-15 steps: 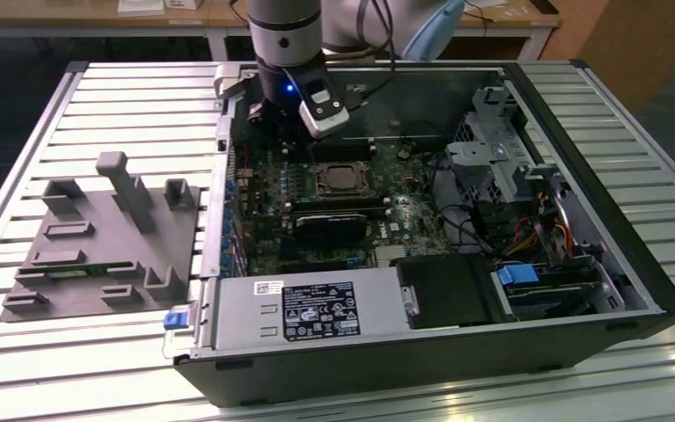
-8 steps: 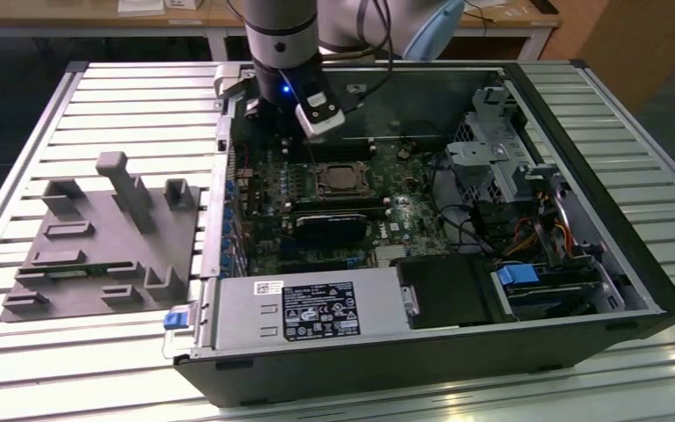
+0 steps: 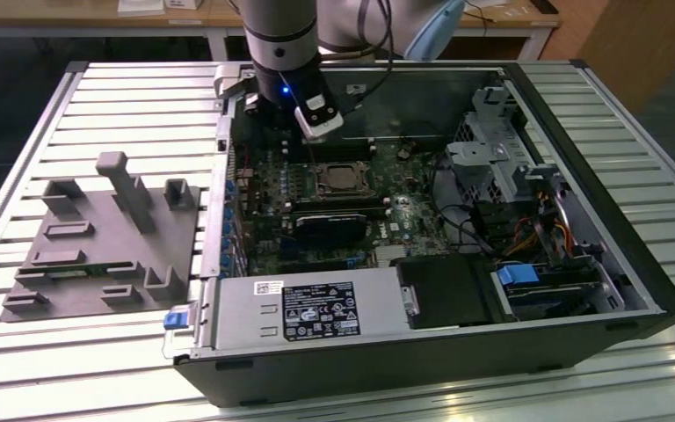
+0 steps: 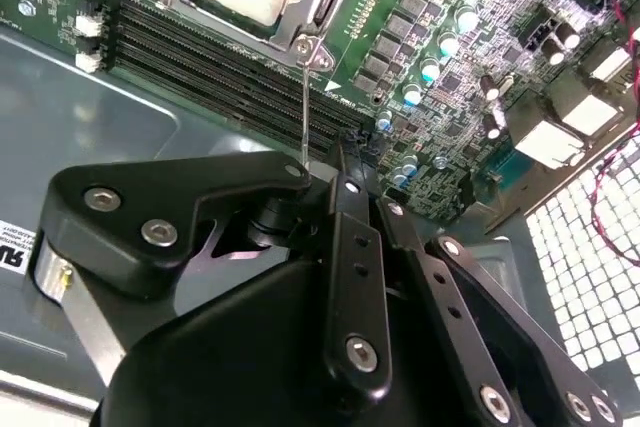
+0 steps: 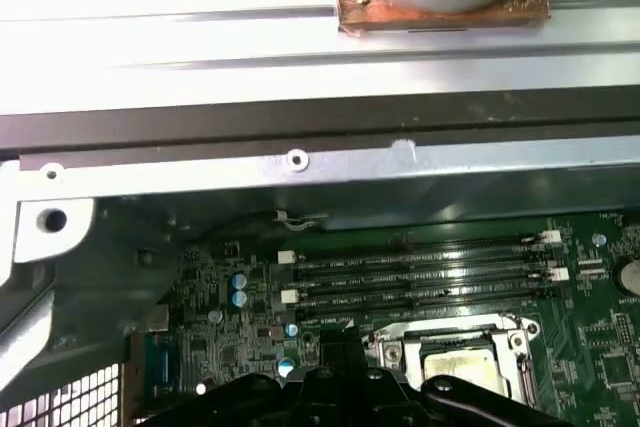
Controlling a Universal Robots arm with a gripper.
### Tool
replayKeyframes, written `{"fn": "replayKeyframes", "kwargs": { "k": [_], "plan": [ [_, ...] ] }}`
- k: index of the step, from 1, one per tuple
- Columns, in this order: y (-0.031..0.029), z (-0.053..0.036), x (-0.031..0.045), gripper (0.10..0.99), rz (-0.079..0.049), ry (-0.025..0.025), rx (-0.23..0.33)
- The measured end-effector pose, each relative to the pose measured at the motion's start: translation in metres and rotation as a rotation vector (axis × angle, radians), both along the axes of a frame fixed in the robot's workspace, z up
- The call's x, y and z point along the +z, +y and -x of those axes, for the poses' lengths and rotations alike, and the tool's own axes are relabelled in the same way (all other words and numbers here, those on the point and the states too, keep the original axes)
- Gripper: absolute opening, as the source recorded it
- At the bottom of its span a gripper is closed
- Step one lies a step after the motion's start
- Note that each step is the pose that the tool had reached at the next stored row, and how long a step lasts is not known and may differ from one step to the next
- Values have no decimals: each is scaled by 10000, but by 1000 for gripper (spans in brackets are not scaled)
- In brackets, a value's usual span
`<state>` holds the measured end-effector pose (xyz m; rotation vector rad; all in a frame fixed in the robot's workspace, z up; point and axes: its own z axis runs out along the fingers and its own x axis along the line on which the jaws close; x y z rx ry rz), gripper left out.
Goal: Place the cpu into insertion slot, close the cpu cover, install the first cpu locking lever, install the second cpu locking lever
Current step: 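Install the first cpu locking lever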
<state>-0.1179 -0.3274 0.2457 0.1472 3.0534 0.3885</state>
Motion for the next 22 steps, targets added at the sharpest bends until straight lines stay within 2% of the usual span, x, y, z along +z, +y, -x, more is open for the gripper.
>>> {"fn": "replayKeyframes", "kwargs": {
  "k": [4,7,18,22],
  "plan": [
    [-1,-7,0,102,-1,1,2],
    [0,-63,0,102,-1,1,0],
    [0,-479,-1,102,0,2,0],
    [-1,-544,-1,102,0,3,1]
  ]
}}
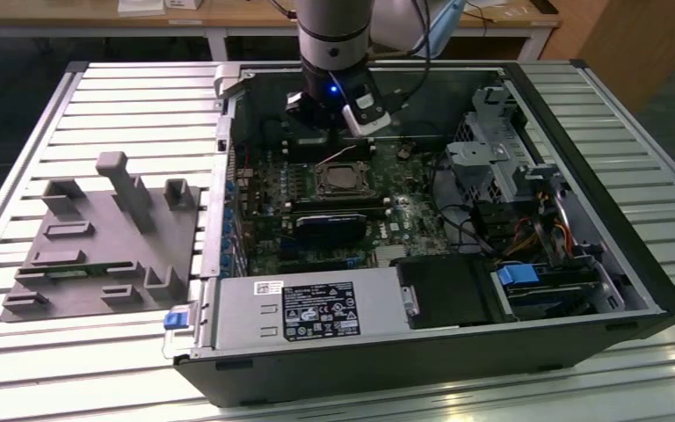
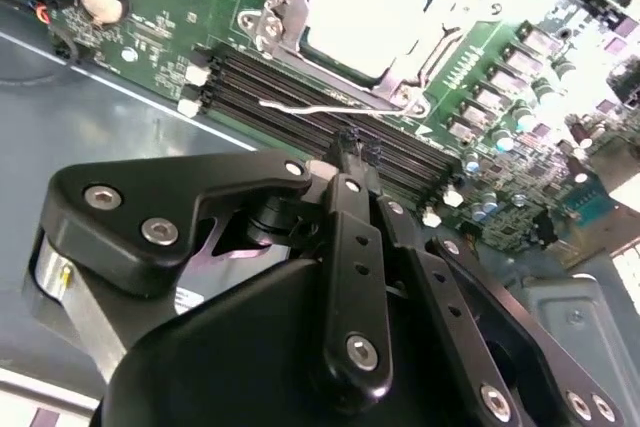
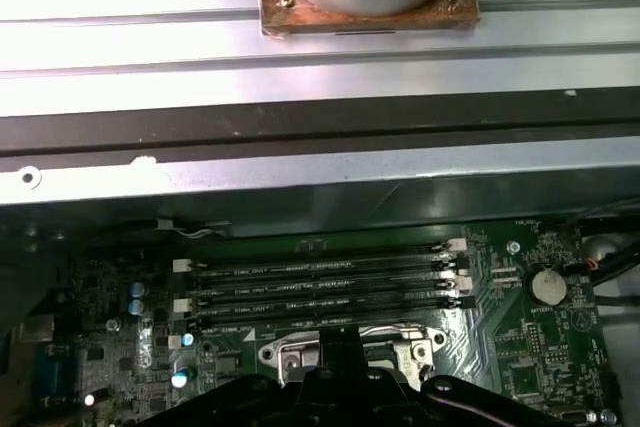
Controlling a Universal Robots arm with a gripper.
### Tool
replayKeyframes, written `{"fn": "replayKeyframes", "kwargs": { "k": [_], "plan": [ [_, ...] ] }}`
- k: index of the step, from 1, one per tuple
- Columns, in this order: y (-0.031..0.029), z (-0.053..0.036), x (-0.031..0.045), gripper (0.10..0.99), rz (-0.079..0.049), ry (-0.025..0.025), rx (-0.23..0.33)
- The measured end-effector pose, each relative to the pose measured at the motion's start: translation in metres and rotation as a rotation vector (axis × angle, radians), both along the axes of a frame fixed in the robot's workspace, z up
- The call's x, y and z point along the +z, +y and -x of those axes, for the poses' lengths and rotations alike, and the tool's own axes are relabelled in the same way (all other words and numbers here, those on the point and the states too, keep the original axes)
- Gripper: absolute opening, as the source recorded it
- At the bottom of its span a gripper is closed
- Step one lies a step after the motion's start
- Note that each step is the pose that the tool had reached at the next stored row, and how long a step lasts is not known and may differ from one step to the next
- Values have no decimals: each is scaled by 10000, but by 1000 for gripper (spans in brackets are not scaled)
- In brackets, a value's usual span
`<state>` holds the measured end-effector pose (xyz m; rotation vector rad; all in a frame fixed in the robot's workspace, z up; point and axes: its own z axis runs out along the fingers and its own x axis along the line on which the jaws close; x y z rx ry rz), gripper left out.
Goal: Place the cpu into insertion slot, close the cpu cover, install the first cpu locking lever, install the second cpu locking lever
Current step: 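Install the first cpu locking lever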
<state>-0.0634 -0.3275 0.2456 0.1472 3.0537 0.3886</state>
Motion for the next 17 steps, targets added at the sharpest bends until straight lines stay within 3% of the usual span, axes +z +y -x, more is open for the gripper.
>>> {"fn": "replayKeyframes", "kwargs": {
  "k": [1,2,3,8,11,13,17],
  "plan": [
    [0,0,-4,102,-1,-16,-2],
    [0,0,-8,102,1,-82,-2],
    [0,-1,-12,102,1,-177,-1],
    [1,-1,-27,102,-1,-751,0],
    [1,3,-42,102,-1,-1034,2],
    [1,10,-63,102,0,-1138,3],
    [2,13,-129,102,13,-1196,4]
  ]
}}
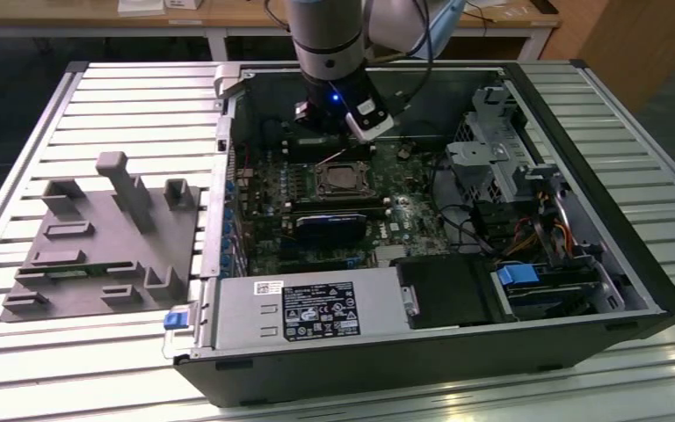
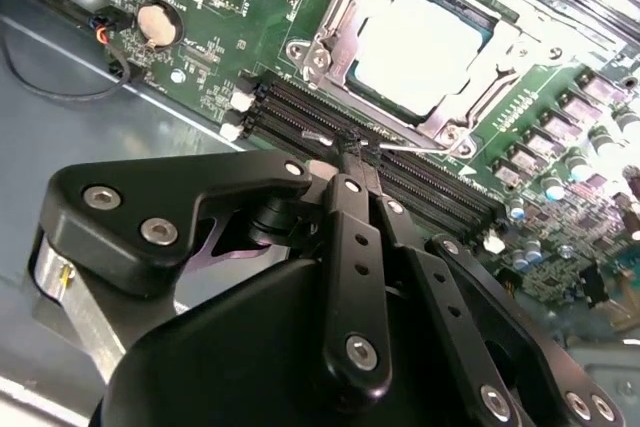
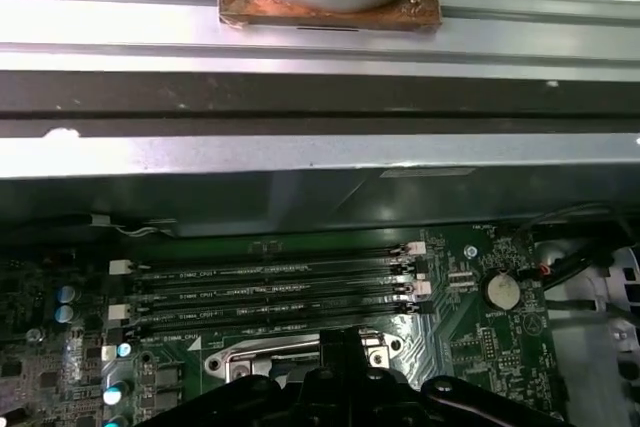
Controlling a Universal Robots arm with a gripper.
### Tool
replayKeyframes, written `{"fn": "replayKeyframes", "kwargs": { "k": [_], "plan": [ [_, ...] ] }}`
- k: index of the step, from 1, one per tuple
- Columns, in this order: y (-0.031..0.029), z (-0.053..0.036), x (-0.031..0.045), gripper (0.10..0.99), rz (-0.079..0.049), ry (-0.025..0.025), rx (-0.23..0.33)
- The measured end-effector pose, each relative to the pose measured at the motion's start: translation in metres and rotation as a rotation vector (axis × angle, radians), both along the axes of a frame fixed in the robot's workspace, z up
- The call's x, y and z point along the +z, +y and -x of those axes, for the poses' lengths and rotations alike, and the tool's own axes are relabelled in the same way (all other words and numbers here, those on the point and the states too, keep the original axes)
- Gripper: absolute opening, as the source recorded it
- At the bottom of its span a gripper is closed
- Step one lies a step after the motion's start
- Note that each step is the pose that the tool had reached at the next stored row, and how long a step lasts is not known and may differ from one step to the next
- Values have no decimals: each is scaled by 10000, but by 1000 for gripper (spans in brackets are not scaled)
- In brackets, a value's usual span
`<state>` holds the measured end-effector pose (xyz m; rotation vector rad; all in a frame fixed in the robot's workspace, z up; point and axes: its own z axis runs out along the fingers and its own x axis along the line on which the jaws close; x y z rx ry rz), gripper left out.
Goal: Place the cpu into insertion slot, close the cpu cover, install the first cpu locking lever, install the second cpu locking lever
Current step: 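Install the first cpu locking lever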
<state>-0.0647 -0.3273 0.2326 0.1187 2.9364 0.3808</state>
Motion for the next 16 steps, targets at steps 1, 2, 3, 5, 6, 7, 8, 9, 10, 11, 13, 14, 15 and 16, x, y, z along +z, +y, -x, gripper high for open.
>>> {"fn": "replayKeyframes", "kwargs": {
  "k": [1,2,3,5,6,7,8,9,10,11,13,14,15,16],
  "plan": [
    [1,0,-16,102,3,-6,0],
    [1,0,-36,102,4,-10,0],
    [2,0,-53,102,5,-12,0],
    [6,1,-83,102,14,-19,-2],
    [9,1,-94,102,35,-20,-2],
    [13,0,-104,102,66,-20,-1],
    [19,0,-113,102,98,-21,0],
    [27,0,-122,102,126,-23,0],
    [38,1,-129,102,143,-25,0],
    [54,0,-134,102,161,-25,0],
    [93,0,-139,102,201,-26,0],
    [116,0,-141,102,224,-26,1],
    [136,0,-141,102,251,-26,1],
    [150,0,-142,102,274,-25,0]
  ]
}}
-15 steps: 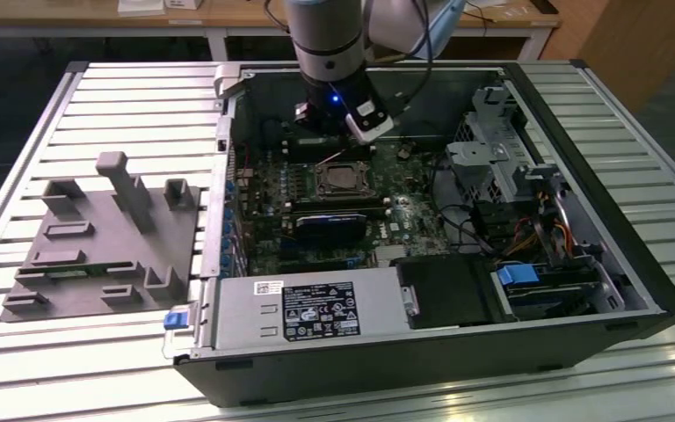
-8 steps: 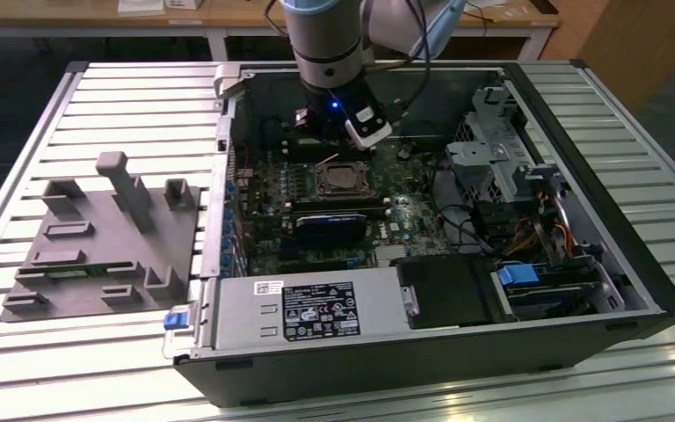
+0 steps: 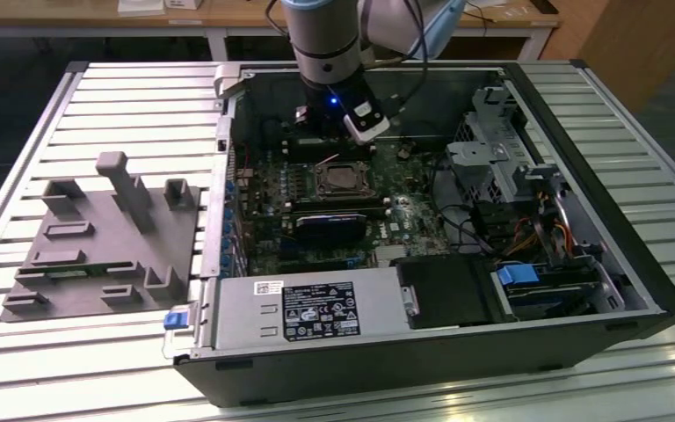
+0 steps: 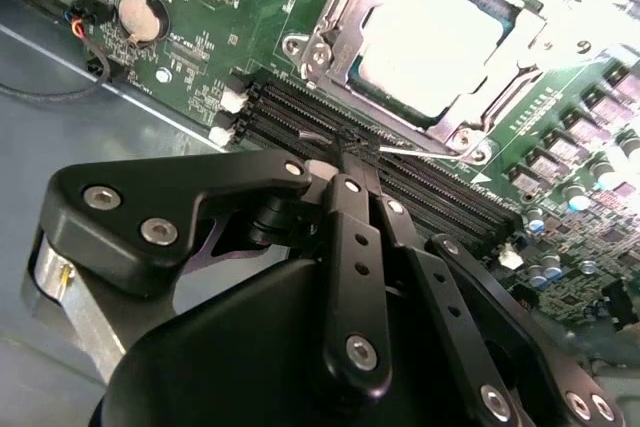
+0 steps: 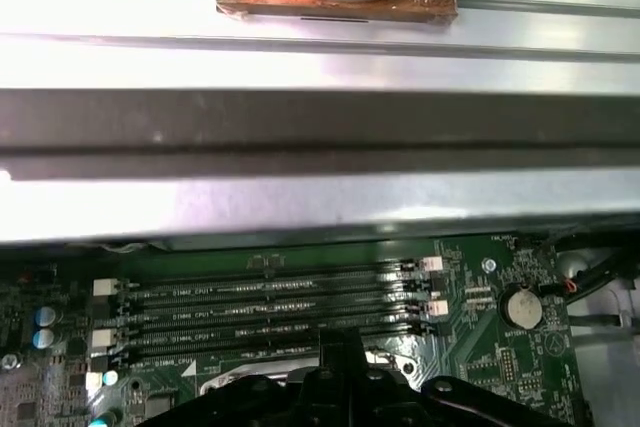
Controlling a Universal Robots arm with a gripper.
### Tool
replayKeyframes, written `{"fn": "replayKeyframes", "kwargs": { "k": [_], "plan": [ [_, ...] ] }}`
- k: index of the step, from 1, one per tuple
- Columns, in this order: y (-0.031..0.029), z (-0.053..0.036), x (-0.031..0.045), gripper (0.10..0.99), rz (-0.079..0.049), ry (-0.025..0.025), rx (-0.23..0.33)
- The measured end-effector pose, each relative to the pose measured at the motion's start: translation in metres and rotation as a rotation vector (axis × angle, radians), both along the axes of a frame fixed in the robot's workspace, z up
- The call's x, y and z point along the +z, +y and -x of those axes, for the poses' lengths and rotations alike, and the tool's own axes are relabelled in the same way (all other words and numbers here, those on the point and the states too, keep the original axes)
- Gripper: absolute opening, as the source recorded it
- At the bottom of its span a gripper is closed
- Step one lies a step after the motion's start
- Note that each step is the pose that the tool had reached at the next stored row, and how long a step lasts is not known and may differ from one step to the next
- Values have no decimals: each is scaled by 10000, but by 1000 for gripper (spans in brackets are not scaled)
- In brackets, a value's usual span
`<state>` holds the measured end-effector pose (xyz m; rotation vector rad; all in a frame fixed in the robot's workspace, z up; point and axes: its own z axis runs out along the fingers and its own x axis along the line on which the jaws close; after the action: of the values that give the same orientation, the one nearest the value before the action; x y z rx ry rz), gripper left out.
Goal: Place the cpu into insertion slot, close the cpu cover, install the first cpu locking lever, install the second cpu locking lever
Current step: 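Install the first cpu locking lever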
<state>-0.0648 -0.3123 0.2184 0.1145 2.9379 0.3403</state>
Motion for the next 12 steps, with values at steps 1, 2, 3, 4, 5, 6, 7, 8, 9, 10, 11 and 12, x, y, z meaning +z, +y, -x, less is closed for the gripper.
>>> {"fn": "replayKeyframes", "kwargs": {
  "k": [1,2,3,4,5,6,7,8,9,10,11,12],
  "plan": [
    [5,0,0,102,12,0,0],
    [5,0,0,102,13,0,1],
    [5,0,0,102,14,-3,1],
    [5,0,0,102,13,-6,1],
    [6,0,-1,102,13,-18,0],
    [5,3,-3,102,14,-78,-2],
    [5,7,-7,102,14,-180,-1],
    [5,12,-13,102,13,-272,-1],
    [5,18,-18,102,13,-359,-3],
    [6,25,-24,102,13,-448,-8],
    [6,31,-32,102,18,-521,-17],
    [6,34,-41,102,43,-551,-49]
  ]
}}
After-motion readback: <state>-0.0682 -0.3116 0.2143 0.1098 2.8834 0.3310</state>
